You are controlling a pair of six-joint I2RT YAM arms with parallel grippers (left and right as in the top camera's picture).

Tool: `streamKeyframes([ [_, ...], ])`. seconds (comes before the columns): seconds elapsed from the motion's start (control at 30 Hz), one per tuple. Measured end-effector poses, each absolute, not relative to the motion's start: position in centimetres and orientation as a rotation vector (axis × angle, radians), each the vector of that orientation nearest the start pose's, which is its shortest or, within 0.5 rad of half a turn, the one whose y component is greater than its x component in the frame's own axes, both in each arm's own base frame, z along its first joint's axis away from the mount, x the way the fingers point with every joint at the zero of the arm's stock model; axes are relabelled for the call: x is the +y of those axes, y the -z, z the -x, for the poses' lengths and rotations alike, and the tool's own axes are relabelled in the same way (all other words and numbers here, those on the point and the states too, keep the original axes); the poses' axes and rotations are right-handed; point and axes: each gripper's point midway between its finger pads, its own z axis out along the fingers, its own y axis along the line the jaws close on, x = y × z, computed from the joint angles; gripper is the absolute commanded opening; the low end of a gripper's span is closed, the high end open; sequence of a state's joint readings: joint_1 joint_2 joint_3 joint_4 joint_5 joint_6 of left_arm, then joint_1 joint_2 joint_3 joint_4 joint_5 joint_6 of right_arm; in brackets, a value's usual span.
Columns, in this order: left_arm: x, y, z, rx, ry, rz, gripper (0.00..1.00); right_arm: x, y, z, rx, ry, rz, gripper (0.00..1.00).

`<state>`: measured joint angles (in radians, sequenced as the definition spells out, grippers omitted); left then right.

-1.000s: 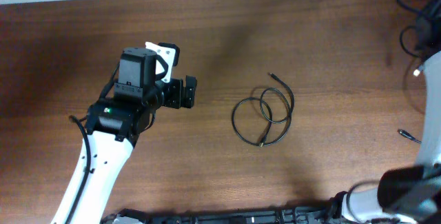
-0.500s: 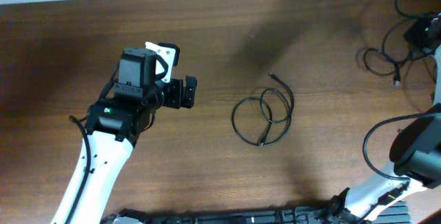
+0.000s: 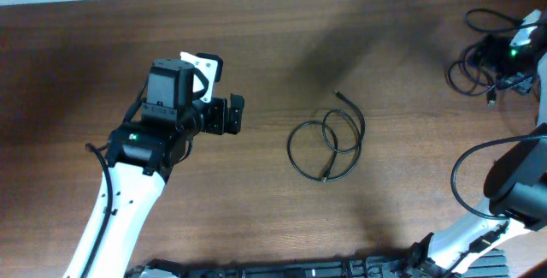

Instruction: Untangle cables

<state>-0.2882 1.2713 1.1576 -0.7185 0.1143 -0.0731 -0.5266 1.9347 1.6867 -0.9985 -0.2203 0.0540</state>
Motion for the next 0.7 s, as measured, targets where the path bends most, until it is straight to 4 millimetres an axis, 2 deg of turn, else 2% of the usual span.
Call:
streamKeyframes([
  [0.17,-12.0,-21.7,-33.7,2.398,0.305,-0.313,0.99,-15.7,-13.3,-38.8,2.752,-0.373,-0.538,0.90],
  [0.37,-12.0,-21.7,-33.7,2.398,0.305,-0.313,0.99,-12.1,-14.2,-37.1,2.822,-0.507,-0.416,0.90],
  [0.53,-12.0,-21.6,-33.7,2.399,0.304,-0.313,0.99,-7.5,-14.1,-36.4,2.911,-0.595,-0.293,0.90],
  [0.67,-12.0,-21.6,-33.7,2.399,0.304,-0.313,0.99,-2.2,-13.9,-36.4,2.992,-0.577,-0.069,0.90],
  [0.7,-12.0,-21.7,-33.7,2.398,0.305,-0.313,0.99,-1.5,-13.8,-36.4,3.003,-0.567,-0.039,0.90],
])
